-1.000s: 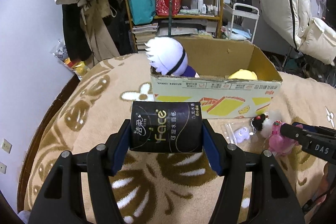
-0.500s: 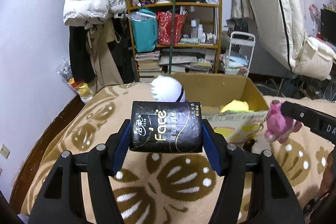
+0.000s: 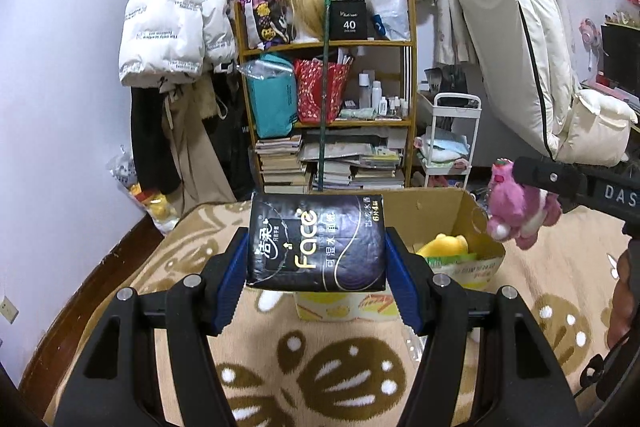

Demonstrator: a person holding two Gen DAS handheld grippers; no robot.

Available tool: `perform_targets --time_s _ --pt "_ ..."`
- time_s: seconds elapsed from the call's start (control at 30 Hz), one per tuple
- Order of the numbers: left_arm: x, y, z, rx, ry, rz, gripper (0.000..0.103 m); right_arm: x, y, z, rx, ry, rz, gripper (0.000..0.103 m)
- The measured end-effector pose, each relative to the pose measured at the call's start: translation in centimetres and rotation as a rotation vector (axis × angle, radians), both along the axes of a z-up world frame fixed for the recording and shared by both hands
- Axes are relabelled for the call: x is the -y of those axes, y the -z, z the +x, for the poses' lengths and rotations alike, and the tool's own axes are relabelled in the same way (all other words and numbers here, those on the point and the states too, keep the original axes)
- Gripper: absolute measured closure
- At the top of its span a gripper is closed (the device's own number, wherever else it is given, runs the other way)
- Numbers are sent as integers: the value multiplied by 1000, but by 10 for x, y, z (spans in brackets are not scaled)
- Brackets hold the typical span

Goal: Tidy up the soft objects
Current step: 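Lift the tissue pack and pink bear and carry both over the box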

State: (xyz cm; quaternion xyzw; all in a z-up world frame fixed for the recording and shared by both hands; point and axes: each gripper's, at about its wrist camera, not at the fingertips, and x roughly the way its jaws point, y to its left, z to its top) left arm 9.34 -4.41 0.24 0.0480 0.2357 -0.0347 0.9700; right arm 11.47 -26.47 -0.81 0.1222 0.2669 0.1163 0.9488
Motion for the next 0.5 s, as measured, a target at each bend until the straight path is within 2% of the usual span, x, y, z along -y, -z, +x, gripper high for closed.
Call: perform_targets --time_s 0.23,0.5 --pt "15 -16 20 51 26 32 40 -1 -2 16 14 -30 -19 56" --pt "26 -10 51 21 57 45 40 -7 2 35 22 -55 -69 56"
